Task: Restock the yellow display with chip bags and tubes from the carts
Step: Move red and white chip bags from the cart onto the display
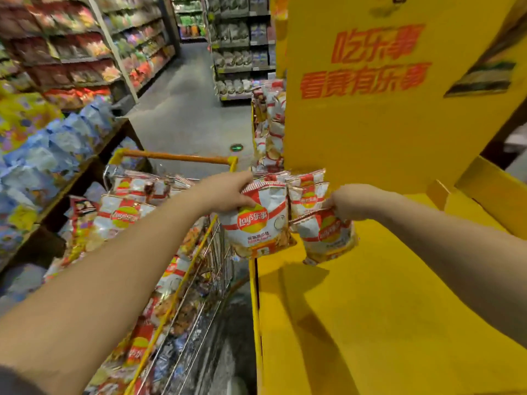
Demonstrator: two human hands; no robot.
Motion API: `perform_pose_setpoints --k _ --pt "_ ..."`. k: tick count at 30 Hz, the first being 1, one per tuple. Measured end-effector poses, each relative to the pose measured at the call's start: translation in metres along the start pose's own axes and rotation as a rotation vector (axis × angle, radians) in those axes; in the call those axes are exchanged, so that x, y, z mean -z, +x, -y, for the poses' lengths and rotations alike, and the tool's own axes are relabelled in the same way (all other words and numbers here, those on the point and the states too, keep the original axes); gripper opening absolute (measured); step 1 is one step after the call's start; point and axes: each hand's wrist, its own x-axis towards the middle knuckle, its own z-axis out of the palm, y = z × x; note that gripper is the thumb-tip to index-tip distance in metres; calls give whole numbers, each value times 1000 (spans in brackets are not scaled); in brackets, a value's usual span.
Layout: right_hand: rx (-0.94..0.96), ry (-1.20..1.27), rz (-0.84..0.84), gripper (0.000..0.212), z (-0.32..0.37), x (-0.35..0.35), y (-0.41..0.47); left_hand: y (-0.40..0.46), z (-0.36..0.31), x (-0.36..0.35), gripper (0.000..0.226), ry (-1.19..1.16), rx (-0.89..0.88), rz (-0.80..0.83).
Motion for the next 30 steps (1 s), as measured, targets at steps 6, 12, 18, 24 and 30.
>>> perform_pose_setpoints --k 6,12,18,24,30 --pt "-93 102 3 44 -38 -56 39 82 -19 -50 41 -75 -92 119" --pt "-177 76 86 41 -47 -94 100 153 -5 -97 53 -72 -96 202" --pt "-140 154 153 41 -42 -117 168 208 24 -140 51 -89 -105 197" --pt "-122 177 -76 34 -34 -125 228 241 49 -176 30 -9 -82 98" --pt "-188 249 -117 49 -32 -140 243 245 56 -197 21 60 -39 -77"
